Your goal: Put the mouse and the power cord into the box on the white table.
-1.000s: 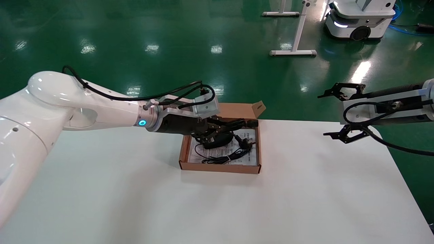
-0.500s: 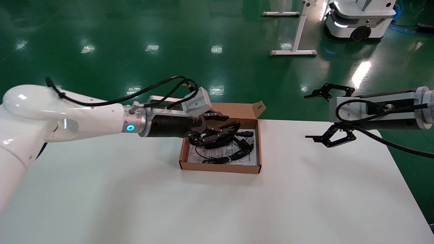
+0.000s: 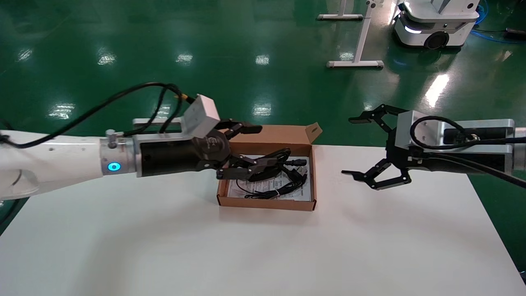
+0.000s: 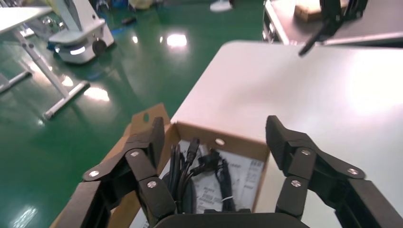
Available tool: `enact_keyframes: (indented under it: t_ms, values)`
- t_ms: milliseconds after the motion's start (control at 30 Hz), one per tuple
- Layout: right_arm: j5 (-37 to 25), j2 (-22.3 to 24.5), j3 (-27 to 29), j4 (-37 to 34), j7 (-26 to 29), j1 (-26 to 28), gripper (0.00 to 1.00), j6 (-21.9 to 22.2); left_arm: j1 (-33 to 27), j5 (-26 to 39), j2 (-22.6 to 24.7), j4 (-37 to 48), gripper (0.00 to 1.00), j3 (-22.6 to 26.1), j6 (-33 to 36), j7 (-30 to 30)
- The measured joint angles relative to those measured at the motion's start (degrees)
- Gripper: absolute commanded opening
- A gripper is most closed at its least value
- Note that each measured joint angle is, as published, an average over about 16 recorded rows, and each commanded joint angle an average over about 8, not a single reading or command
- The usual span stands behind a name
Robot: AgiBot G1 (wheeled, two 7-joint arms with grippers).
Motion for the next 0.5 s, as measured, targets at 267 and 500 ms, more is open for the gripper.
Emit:
enact_keyframes:
  t_ms: [267, 500]
  values:
    - [6.7, 2.2, 3.5, 6.5, 6.8, -5.5, 1.0, -1.3, 4.7, -4.9, -5.7, -8.0, 0.95, -4.2, 3.2, -3.5]
    - [12.6, 4.2, 6.6, 12.3, 12.8, -10.3, 1.0, -2.5, 8.8, -9.2, -10.7, -15.1, 0.93, -8.0, 6.0, -6.5]
